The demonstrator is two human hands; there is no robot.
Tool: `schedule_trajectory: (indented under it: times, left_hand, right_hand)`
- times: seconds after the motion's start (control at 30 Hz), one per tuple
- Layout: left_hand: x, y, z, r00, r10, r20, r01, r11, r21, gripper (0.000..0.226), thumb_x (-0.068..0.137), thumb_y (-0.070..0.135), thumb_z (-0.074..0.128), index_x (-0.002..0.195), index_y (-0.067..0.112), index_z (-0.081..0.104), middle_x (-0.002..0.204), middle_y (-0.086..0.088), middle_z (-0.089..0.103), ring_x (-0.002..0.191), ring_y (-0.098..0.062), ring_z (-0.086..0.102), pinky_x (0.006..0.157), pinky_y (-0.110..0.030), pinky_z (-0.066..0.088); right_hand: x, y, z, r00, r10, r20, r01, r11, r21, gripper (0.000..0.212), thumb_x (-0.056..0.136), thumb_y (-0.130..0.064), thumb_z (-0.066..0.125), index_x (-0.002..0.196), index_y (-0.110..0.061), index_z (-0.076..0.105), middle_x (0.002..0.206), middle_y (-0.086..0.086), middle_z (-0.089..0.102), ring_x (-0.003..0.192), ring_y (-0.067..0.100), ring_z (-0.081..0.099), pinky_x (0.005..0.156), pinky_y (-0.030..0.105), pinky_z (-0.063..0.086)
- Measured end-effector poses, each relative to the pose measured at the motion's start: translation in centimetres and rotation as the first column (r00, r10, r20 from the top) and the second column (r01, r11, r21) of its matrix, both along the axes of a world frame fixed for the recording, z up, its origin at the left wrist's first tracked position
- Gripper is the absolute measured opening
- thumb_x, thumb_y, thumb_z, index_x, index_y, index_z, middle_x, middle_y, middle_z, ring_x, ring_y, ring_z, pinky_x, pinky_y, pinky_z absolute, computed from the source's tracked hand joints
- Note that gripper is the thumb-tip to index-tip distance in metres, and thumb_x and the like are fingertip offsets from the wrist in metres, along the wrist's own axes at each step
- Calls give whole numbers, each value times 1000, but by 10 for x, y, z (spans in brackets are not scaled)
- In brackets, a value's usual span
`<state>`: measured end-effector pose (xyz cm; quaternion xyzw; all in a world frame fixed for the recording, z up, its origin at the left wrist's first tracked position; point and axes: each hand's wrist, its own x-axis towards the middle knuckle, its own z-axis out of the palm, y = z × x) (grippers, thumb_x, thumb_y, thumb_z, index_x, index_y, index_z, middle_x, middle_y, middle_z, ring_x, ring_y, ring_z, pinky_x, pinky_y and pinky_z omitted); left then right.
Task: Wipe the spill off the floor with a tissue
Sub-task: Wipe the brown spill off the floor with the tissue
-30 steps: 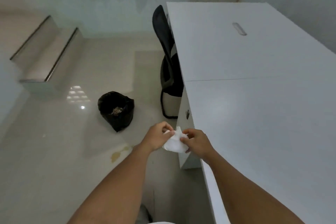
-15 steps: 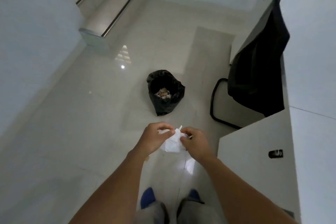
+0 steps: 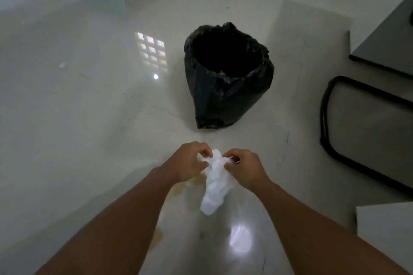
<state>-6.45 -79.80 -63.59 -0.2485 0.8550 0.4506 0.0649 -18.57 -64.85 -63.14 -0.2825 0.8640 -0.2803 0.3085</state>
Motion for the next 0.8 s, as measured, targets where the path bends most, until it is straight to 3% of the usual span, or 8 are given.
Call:
schedule_trajectory:
  times: [0.1, 0.17, 0.3, 0.37, 0.47, 0.63, 0.73, 0.8]
  left_hand:
    - [-2, -18, -81, 985, -161, 57, 169, 965, -200, 25, 92, 28, 62, 116, 24, 64, 116, 3, 61, 93, -10, 56, 76, -17, 43]
    - [6, -32, -119, 982, -179, 59, 188, 930, -316, 28, 95, 31, 58, 121, 24, 62, 121, 3, 58, 101, -12, 56, 83, -23, 43]
    - [36, -62, -157, 997, -13, -74, -21, 900, -435, 31, 98, 32, 50, 124, 20, 61, 127, -1, 58, 113, -20, 57, 97, -38, 46]
    - [61, -68, -163, 998, 65, -28, -70, 875, -479, 42, 95, 36, 40, 127, 17, 59, 132, -4, 56, 116, -27, 57, 97, -44, 45]
    - [97, -67, -176, 994, 104, 46, -64, 845, -531, 57, 92, 39, 31, 138, 14, 52, 144, -6, 51, 130, -27, 49, 103, -46, 39]
    - [134, -77, -195, 992, 127, -1, -102, 795, -598, 65, 91, 41, 23, 145, 13, 47, 152, -2, 45, 142, -19, 38, 108, -44, 31]
    - [144, -78, -200, 987, 163, -4, -131, 777, -616, 64, 92, 37, 24, 146, 10, 46, 153, -5, 44, 144, -21, 37, 108, -44, 31]
    - [153, -71, -205, 987, 158, 20, -109, 761, -640, 65, 92, 36, 22, 147, 9, 43, 155, -6, 42, 145, -22, 36, 109, -44, 30]
  right_hand:
    - [-25, 5, -85, 999, 31, -32, -31, 1000, 1, 23, 79, -5, 69, 99, -16, 75, 96, 5, 74, 83, 15, 65, 62, 12, 47]
    - [-33, 8, -129, 994, 41, -101, -47, 997, -58, 31, 77, -5, 72, 108, -12, 73, 108, 9, 71, 97, 21, 65, 77, 20, 50]
    - [-15, 17, -168, 955, -35, -295, -16, 986, -168, 48, 87, -16, 65, 134, -16, 55, 137, 2, 52, 123, 22, 42, 102, 31, 39]
    - [2, 27, -170, 928, 101, -358, -124, 992, -40, 48, 92, -23, 54, 139, -17, 49, 148, 0, 43, 131, 23, 33, 109, 35, 32]
    - [14, 41, -167, 887, 316, -337, -262, 945, 198, 59, 80, -33, 40, 137, -20, 48, 154, -6, 34, 126, 26, 32, 105, 41, 33]
    - [20, 44, -173, 916, 353, -192, -322, 930, 176, 55, 81, -14, 46, 136, -15, 41, 158, -7, 18, 123, 23, 28, 101, 34, 41]
    - [9, 50, -178, 904, 365, -223, -328, 926, 186, 53, 88, -6, 48, 139, -16, 43, 151, -3, 29, 127, 24, 38, 102, 34, 43]
    - [5, 54, -179, 924, 304, -231, -274, 949, 153, 47, 89, -1, 53, 134, -14, 52, 138, 5, 44, 118, 26, 50, 95, 31, 45]
